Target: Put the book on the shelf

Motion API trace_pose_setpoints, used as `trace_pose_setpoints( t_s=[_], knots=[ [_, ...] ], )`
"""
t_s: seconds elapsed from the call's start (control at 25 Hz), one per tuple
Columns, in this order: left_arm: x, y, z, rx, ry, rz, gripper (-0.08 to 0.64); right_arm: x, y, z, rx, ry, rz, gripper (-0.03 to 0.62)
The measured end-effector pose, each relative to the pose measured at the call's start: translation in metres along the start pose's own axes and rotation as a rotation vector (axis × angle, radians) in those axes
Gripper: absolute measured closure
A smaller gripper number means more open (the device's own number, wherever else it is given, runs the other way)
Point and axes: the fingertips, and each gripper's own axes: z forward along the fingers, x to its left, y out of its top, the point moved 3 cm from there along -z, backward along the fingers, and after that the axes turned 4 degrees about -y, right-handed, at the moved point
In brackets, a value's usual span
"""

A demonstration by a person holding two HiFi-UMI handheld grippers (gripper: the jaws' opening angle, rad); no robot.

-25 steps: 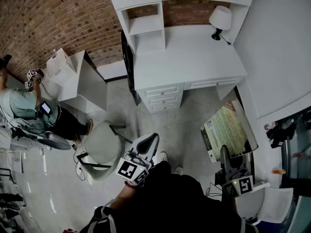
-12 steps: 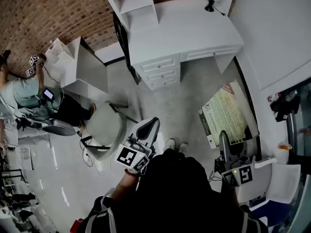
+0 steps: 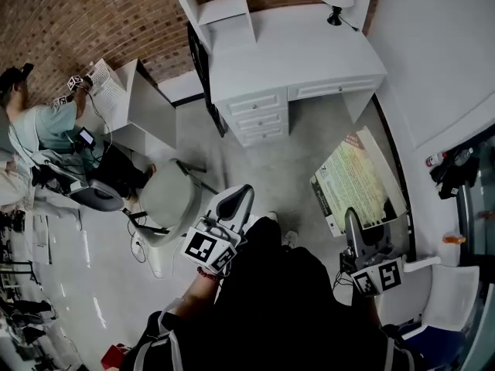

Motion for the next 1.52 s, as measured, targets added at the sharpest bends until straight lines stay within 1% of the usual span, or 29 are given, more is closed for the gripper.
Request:
trace_pose_setpoints(
  t_s=[0.2, 0.32, 0.44, 0.6, 0.68, 1.04, 1.32, 1.52],
  knots=[
    [-0.004, 0.0, -0.005, -0.02, 0.016, -0.046, 0.54, 0.002, 0.005, -0.007, -0.011, 0.035, -0.009, 0.426],
    [-0.004, 0.002, 0.0, -0.026, 0.006, -0.029, 0.54, -0.002, 0.009, -0.003, -0.037, 0.024, 0.007, 0.426],
    [0.002, 0.002, 0.001, -0.038, 0.007, -0.049, 0.54, -0.009, 0.0, -0.002, -0.01, 0.0, -0.006, 0.426],
    [0.016, -0.004, 0.006, -0.048, 0.014, -0.092, 0.54, -0.004, -0.001, 0.009, 0.002, 0.026, -0.013, 0.426],
    [0.028, -0.004, 0.013, -0.05, 0.019, -0.106, 0.54, -0.008, -0.001, 0.023, 0.01, 0.022, -0.008, 0.426],
    [0.072, 0.005, 0.036, -0.054, 0.052, -0.088, 0.54, -0.022, -0.006, 0.078, 0.039, 0.028, 0.01, 0.427],
    [0.133, 0.024, 0.081, -0.07, 0.038, -0.063, 0.54, -0.028, 0.005, 0.154, 0.024, 0.034, 0.006, 0.427],
    [0.176, 0.034, 0.106, -0.083, 0.028, -0.069, 0.54, -0.027, 0.007, 0.21, 0.029, 0.041, -0.001, 0.426]
  ],
)
